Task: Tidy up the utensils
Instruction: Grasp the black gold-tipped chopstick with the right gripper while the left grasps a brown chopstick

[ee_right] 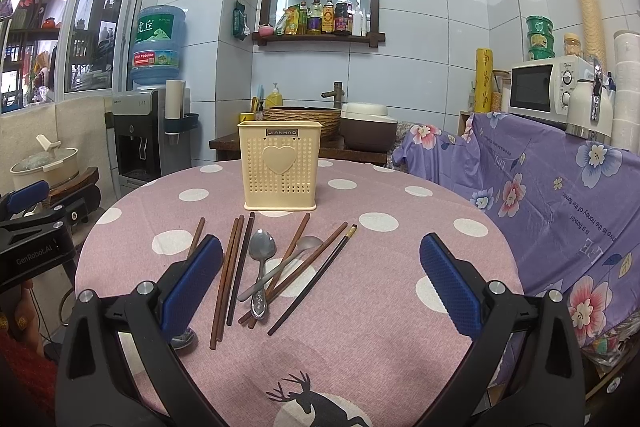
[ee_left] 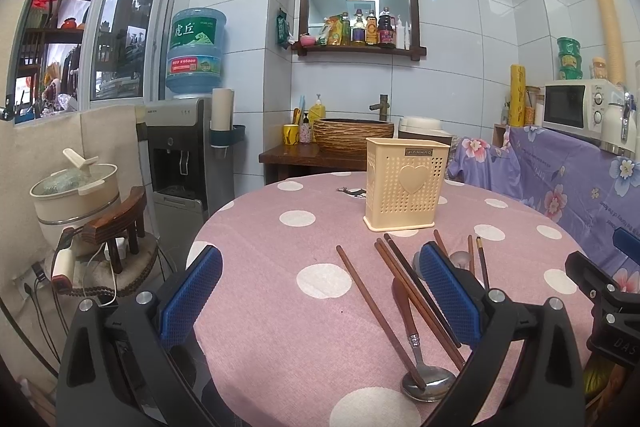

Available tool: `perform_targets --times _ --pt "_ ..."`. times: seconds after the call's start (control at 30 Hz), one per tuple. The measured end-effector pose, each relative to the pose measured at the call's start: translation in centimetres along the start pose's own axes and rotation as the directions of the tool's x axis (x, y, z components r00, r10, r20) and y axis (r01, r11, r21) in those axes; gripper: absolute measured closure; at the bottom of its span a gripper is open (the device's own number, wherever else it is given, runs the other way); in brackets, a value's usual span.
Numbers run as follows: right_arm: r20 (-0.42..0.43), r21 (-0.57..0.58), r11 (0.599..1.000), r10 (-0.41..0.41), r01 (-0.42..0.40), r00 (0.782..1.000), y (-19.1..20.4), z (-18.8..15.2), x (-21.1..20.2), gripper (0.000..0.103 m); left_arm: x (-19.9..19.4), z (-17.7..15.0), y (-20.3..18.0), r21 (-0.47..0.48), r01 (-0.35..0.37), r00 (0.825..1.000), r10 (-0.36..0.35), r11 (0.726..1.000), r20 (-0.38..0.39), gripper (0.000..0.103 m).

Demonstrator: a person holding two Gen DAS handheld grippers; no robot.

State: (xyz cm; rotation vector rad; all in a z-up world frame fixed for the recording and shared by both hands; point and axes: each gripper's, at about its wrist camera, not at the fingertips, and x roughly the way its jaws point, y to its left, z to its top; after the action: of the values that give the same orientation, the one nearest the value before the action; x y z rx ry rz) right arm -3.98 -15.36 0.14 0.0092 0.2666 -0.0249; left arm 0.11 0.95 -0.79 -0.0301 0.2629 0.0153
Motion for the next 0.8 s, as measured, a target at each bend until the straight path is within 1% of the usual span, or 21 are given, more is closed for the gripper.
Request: perform_targets --times 0.17,0.23,0.3,0.4,0.47,0.6,0.63,0.67,0.73,0.77,0.8 --pt "-0.020 -0.004 1.000 0.000 0.000 1.000 0.0 -0.2 0.5 0.005 0.6 -0.7 0.4 0.001 0.003 1.000 -0.003 1.000 -0.020 0.005" --pt "-0.038 -0.011 1.000 0.004 -0.004 0.999 0.1 -0.1 0.9 0.005 1.3 -0.8 0.6 -0.004 0.016 0.999 -0.016 1.000 -0.051 0.005" --pt "-0.063 -0.024 1.000 0.003 -0.005 0.998 0.1 0.0 1.5 0.005 2.4 -0.9 0.8 -0.022 0.034 0.994 -0.036 0.999 -0.106 0.005" --pt "-0.115 -0.050 0.998 0.018 -0.024 0.993 0.2 0.0 2.5 0.005 4.4 -1.2 1.4 -0.056 0.077 0.974 -0.088 0.995 -0.211 0.005" --pt "-0.152 -0.056 0.997 0.042 -0.051 0.988 0.1 0.0 3.3 0.005 5.2 -1.3 1.2 -0.046 0.084 0.963 -0.093 0.995 -0.252 0.005" --pt "-0.195 -0.056 0.996 0.054 -0.066 0.979 -0.1 0.3 4.8 0.005 7.5 -1.5 1.2 -0.018 0.119 0.929 -0.118 0.993 -0.351 0.005" --pt "-0.213 -0.050 0.996 0.066 -0.078 0.975 -0.3 0.4 5.3 0.005 8.1 -1.5 1.3 -0.014 0.130 0.920 -0.125 0.991 -0.371 0.005" --pt "-0.237 -0.038 0.995 0.078 -0.089 0.968 -0.5 0.5 6.0 0.005 8.5 -1.4 1.4 -0.012 0.140 0.915 -0.134 0.990 -0.380 0.005" --pt "-0.284 -0.001 0.995 0.093 -0.098 0.954 -1.0 0.8 7.4 0.005 9.2 -1.0 1.6 -0.013 0.157 0.908 -0.150 0.987 -0.390 0.006" --pt "-0.296 0.018 0.994 0.108 -0.107 0.949 -1.3 0.9 8.0 0.006 9.7 -0.7 1.6 -0.008 0.156 0.905 -0.146 0.988 -0.400 0.009" --pt "-0.308 0.041 0.993 0.121 -0.114 0.944 -1.6 1.1 8.7 0.010 10.3 -0.4 1.7 0.000 0.151 0.900 -0.138 0.988 -0.413 0.012"
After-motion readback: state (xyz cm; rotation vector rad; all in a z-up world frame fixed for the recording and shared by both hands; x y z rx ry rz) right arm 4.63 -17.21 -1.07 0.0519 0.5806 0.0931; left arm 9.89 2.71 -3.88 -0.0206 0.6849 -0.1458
